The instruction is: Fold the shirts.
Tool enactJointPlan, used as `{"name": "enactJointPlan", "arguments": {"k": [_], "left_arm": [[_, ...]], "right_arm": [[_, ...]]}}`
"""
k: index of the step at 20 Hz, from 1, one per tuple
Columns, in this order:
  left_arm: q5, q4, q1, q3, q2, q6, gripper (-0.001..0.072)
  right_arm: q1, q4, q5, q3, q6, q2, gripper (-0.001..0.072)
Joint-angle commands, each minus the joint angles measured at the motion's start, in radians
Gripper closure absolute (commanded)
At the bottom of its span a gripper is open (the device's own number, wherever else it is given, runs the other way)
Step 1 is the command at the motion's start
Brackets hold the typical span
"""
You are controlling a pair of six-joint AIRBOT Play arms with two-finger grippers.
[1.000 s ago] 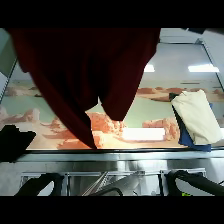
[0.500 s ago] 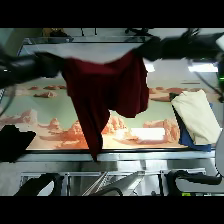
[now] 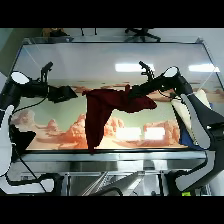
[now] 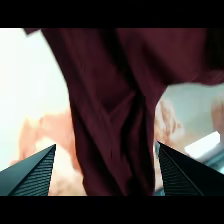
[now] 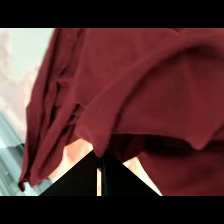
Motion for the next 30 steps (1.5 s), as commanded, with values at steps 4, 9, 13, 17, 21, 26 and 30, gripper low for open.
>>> {"name": "enactJointPlan", "arguments": {"k": [4, 9, 13, 17, 21, 26, 30], "left_arm": [[-0.087, -0.003, -0.039, -0.348, 0.134, -0.004, 0.0016], [0.064, 0.014, -0.261, -0.618, 0.299, -0.122, 0.0016], [0.150, 0.068, -0.385, -0.737, 0.362, -0.239, 0.0016], [0.245, 0.044, -0.468, -0.761, 0.306, -0.261, 0.0017], [0.268, 0.058, -0.518, -0.687, 0.178, -0.258, 0.0194], [0.178, 0.059, -0.458, -0.540, 0.174, -0.171, 0.0691], [0.039, 0.041, -0.257, -0.261, 0.395, -0.164, 0.0691]], "right_arm": [[-0.106, -0.019, 0.002, -0.009, -0.013, 0.035, 0.0690], [-0.132, -0.018, 0.008, -0.009, -0.014, 0.051, 0.0690], [-0.130, -0.018, 0.013, -0.009, -0.014, 0.051, 0.0690], [-0.130, -0.013, 0.013, -0.009, -0.014, 0.051, 0.0690], [-0.131, 0.008, 0.038, -0.009, -0.014, 0.052, 0.0690], [-0.140, 0.008, 0.091, -0.008, -0.014, 0.093, 0.0690], [-0.243, 0.264, 0.090, 0.077, -0.079, 0.251, 0.0690]]}}
